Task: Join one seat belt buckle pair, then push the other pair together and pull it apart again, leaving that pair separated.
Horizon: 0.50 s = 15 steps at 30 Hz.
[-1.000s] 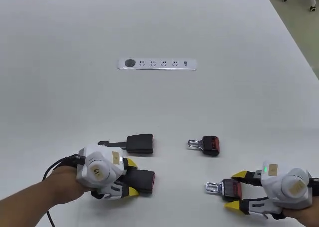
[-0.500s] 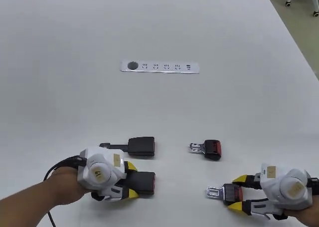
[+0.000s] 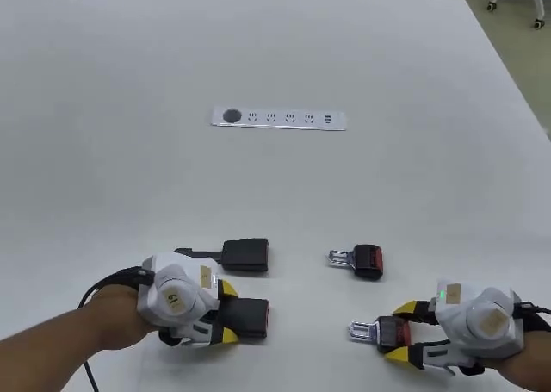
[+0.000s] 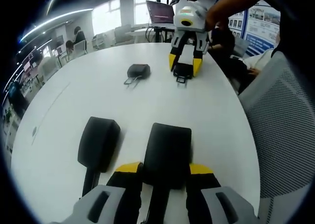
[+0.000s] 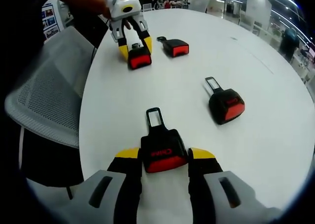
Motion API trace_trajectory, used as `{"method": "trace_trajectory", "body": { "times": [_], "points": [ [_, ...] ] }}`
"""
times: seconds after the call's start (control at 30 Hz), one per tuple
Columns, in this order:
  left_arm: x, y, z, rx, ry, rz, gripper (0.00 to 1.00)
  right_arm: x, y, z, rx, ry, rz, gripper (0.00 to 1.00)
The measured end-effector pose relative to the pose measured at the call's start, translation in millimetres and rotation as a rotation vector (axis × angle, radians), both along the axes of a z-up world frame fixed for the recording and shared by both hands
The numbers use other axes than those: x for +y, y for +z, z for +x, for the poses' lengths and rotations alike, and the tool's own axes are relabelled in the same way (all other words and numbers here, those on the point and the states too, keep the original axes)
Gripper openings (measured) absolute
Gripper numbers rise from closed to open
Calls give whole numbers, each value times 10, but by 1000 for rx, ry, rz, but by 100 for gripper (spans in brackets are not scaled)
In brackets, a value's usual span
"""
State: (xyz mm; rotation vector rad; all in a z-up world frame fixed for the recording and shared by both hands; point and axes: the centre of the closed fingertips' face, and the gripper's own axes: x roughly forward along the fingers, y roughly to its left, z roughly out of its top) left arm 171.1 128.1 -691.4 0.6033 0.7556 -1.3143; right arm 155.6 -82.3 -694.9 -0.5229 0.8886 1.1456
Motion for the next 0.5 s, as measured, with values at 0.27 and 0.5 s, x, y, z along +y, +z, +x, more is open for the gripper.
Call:
{"method": "trace_trajectory", "body": {
  "times": [0.27,0.5],
  "points": [
    [4,-2,1,4,7,0,35,101,11,60,2,16,-4,34],
    [3,0,1,6,12,0,35,221,25,108,-1,20,-4,34]
  ]
}}
